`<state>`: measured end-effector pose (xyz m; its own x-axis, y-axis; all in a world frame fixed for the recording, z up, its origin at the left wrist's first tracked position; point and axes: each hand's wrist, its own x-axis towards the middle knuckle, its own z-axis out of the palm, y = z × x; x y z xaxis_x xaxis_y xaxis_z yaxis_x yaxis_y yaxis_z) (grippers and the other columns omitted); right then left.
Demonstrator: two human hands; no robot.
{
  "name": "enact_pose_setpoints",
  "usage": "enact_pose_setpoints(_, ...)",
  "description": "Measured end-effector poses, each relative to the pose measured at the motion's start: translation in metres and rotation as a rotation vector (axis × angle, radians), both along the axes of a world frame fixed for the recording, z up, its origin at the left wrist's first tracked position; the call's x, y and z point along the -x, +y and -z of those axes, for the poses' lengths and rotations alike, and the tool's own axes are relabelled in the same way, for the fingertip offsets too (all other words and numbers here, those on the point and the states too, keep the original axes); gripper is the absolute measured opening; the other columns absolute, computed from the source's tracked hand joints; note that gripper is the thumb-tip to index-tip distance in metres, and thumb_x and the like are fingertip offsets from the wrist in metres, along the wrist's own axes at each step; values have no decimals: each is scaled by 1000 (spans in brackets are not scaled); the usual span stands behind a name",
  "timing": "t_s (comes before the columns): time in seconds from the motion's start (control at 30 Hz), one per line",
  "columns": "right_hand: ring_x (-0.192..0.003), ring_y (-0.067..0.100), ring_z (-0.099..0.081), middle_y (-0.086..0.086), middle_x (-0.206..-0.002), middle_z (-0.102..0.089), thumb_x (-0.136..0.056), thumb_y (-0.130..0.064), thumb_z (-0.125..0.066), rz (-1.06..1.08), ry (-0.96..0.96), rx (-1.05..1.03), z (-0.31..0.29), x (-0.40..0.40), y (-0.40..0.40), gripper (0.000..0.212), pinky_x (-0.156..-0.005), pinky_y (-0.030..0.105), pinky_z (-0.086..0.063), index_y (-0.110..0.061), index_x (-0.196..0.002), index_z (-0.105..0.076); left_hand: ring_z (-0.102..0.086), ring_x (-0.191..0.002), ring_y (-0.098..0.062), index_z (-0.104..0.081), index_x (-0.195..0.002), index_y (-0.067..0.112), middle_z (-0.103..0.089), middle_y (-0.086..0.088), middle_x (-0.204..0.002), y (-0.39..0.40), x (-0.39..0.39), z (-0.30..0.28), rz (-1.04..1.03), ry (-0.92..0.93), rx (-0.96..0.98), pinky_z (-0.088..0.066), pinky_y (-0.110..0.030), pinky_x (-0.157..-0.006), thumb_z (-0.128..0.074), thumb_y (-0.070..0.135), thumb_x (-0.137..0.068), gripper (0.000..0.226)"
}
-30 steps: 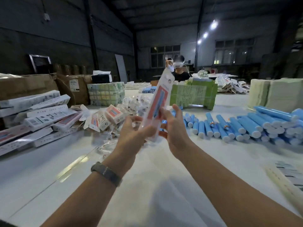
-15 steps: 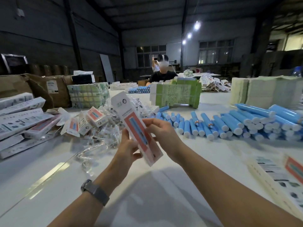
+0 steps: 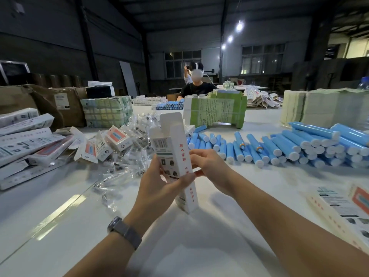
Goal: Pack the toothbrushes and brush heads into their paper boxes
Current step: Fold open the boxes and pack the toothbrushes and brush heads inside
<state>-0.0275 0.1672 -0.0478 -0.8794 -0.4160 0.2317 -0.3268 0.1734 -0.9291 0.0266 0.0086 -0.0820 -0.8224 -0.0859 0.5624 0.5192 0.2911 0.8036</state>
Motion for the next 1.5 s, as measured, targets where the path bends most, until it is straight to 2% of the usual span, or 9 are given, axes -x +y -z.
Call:
enact_pose_setpoints(0.17,-90,22,-67,2,-95,-74,-88,-41,-49,7,19,15,0,3,-2,36,-84,38,-56,-19,-102,-74,-68,-102,-5,-48,-114,44,-67,23,-108,-1,1,2,-34,-12,-26,-59,-28,-78,-82,40,-66,59)
enact_pose_setpoints(0.33,-80,10,-60,-5,-85,-68,-97,-28,-55,293,77,-26,2,20,12,17,-72,28,-47,-21,-95,-70,-68,-98,-2,-49,-111,43,-67,25,-108,0,0,3,-12,-27,-6,-58,-21,-71,-74,56,-61,57)
enact_pose_setpoints(0.5,-113,21,-55,0,-122,-64,-94,-29,-52,617,260,-512,8,49,39,35,-92,35,-45,-23,-127,-60,-70,-96,-7,-55,-107,39,-69,23,-106,2,3,7,60,-31,-51,-56,-28,-79,-72,48,-63,49)
enact_pose_setpoints(0.6,-129,25,-44,3,-136,-55,-95,-39,-48,613,271,-858,19,61,51,47,-101,42,-42,-27,-141,-47,-69,-91,-3,-55,-103,42,-69,25,-104,2,5,8,63,-23,-33,-54,-18,-71,-68,48,-63,42)
enact_pose_setpoints(0.73,-128,26,-45,3,-139,-51,-97,-50,-44,583,164,-1049,31,67,65,47,-99,43,-38,-32,-141,-44,-68,-90,-3,-56,-102,47,-68,25,-102,2,7,7,49,-8,-7,-53,-16,-70,-67,49,-64,40)
enact_pose_setpoints(1.03,-111,23,-52,2,-115,-59,-93,-23,-52,723,350,-956,24,61,64,24,-77,32,-41,-30,-114,-62,-65,-94,9,-43,-94,58,-64,32,-104,3,6,8,-5,26,41,-49,-4,-60,-82,31,-72,52)
enact_pose_setpoints(1.23,-108,26,-54,3,-121,-52,-91,-22,-53,733,240,-998,25,61,72,30,-75,32,-40,-25,-120,-56,-66,-91,9,-41,-95,59,-63,36,-101,5,3,1,-33,-17,17,-51,-7,-58,-82,57,-61,52)
enact_pose_setpoints(1.33,-106,27,-55,4,-122,-52,-87,-18,-51,733,202,-1018,19,60,70,34,-73,33,-39,-23,-120,-52,-67,-96,4,-44,-109,46,-66,28,-107,5,-2,0,11,-4,10,-55,-13,-64,-68,73,-71,53)
enact_pose_setpoints(1.5,-90,25,-50,3,-105,-55,-89,-27,-52,713,117,-1067,12,57,72,22,-70,32,-38,-23,-111,-49,-66,-97,0,-49,-113,27,-67,25,-106,4,-3,-1,62,21,12,-54,-11,-67,-53,55,-90,36)
